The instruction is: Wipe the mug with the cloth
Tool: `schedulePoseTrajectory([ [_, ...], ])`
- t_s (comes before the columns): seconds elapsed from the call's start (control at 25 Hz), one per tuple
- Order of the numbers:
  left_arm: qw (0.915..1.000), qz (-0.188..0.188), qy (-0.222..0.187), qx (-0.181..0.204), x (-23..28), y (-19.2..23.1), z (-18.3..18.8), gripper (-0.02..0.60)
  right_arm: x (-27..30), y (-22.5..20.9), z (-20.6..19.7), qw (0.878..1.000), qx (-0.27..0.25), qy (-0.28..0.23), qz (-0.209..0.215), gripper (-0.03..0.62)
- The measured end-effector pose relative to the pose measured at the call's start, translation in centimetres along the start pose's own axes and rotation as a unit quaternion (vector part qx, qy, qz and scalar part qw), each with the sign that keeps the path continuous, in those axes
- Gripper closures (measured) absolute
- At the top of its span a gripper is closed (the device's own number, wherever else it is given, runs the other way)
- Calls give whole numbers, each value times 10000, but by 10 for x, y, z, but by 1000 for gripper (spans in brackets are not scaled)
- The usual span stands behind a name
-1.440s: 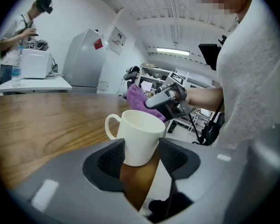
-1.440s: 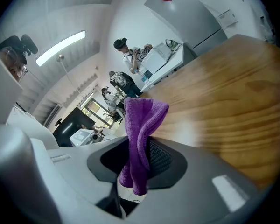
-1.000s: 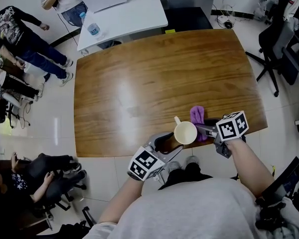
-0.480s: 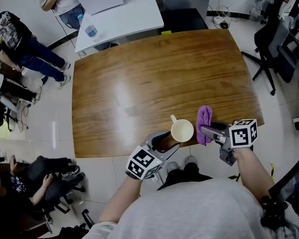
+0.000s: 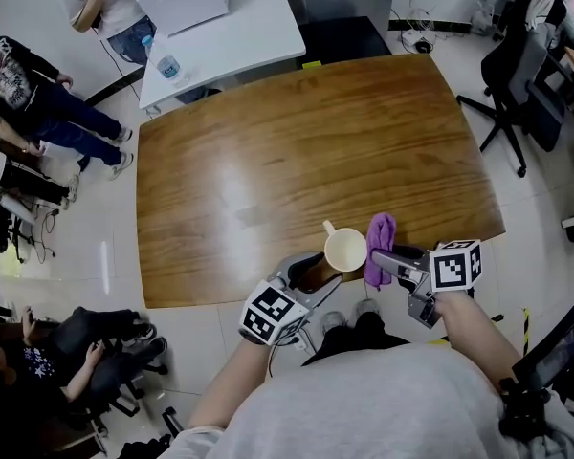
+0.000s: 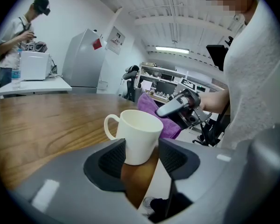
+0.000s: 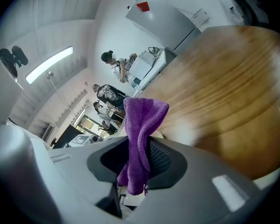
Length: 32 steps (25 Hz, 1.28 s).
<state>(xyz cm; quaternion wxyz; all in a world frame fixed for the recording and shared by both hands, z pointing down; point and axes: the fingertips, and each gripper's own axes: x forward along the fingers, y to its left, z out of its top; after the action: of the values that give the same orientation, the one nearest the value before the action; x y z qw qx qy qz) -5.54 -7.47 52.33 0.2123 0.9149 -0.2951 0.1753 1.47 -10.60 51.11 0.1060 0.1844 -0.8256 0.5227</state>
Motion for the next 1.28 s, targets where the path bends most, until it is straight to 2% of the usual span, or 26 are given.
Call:
schedulePoseTrajectory([
  [0.28,10000,-16,28,2,1,-1,2,376,16,-46,-27,9954,-176,620,-712,484],
  [0.4,10000,0,10,26,2,-1,2,376,19,-54,-32,9939,-181,705,-832,484],
  [0.56,10000,9,-10,40,2,-1,0,376,16,-52,-30,9950,-126,569,-812,484],
  [0.76,10000,-33,24,39,0,-5,-2,377,0,-26,-31,9974,-22,238,-686,484],
  [1.04,9995,-301,75,100,10,-30,-5,382,-26,15,-33,9989,140,-276,-353,484],
  [1.2,9988,-439,130,190,17,-41,-5,383,-30,8,-29,9975,356,-518,-330,484],
  [1.28,9991,-351,116,224,9,-33,-7,383,-31,6,-29,9970,440,-563,-282,484],
])
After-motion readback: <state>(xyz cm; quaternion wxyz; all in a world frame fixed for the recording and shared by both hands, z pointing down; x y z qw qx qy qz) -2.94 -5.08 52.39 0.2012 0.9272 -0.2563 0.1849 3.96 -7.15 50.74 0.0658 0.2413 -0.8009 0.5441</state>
